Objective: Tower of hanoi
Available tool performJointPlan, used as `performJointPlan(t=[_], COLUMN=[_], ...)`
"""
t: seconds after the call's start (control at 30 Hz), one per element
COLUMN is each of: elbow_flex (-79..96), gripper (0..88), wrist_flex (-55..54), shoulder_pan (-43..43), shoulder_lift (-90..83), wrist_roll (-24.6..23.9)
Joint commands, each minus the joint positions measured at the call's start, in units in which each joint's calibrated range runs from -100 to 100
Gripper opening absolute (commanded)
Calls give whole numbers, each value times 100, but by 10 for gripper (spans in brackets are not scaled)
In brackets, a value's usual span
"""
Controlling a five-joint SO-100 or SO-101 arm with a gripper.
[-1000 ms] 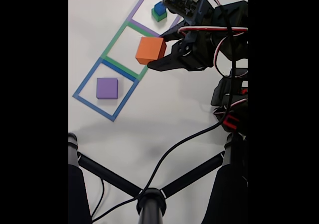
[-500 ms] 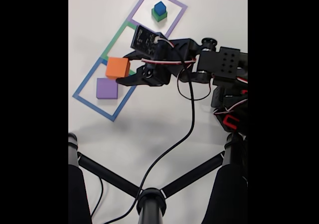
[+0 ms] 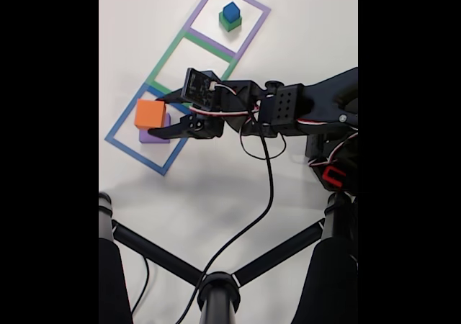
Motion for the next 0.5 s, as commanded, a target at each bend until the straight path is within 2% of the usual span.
performJointPlan(t=[0.0,0.47], elbow_flex=[55,-54], gripper=[106,103], wrist_flex=[-627,-2278], shoulder_pan=[-56,-194], shoulder_lift=[277,1920], wrist_roll=[59,59])
